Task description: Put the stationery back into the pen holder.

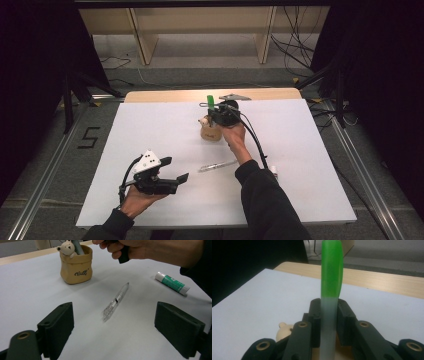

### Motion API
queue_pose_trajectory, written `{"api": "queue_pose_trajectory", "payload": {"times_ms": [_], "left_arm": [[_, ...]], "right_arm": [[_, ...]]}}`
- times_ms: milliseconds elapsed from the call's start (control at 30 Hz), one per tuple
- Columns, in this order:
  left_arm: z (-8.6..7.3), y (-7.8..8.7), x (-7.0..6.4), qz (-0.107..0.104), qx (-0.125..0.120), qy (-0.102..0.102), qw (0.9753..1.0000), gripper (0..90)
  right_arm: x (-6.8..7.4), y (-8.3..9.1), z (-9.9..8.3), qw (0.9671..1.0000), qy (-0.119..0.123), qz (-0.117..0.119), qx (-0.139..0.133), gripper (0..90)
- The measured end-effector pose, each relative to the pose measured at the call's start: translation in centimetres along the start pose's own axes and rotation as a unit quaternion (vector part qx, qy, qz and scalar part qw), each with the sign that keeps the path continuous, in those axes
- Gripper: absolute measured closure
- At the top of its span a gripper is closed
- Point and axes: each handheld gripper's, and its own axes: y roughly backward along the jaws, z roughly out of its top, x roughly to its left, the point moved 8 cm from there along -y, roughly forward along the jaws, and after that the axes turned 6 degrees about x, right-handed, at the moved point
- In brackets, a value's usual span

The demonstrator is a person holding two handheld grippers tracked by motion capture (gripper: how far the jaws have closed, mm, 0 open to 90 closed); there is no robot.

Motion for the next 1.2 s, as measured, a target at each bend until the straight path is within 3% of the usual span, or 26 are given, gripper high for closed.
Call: {"api": "queue_pose_trajectory", "payload": {"times_ms": [433, 500, 600, 800, 1100, 1200], "left_arm": [[-0.1, -0.1, -0.1, -0.003, 0.004, 0.001, 1.0, 15.2], [-0.1, -0.1, -0.1, -0.002, 0.004, 0.001, 1.0, 15.3], [-0.1, -0.1, 0.0, -0.002, 0.003, 0.0, 1.0, 15.2], [-0.1, -0.2, -0.1, -0.003, 0.007, 0.001, 1.0, 15.2], [-0.2, -0.2, -0.1, -0.002, 0.008, 0.002, 1.0, 15.2], [-0.2, -0.2, -0.1, -0.002, 0.009, 0.002, 1.0, 15.2]], "right_arm": [[0.2, -0.6, -0.5, 0.9999, 0.004, 0.002, 0.011, 76.3], [0.3, -0.6, -0.5, 0.9999, 0.004, 0.006, 0.013, 73.1], [0.2, -0.4, -0.3, 0.9999, -0.004, 0.009, 0.009, 61.4], [-0.3, 1.0, 0.5, 0.9998, 0.003, 0.022, 0.003, 49.7], [-1.0, 3.6, 1.5, 0.9996, 0.007, 0.024, -0.01, 45.6], [-1.1, 4.8, 1.5, 0.9994, 0.026, 0.022, -0.002, 42.3]]}}
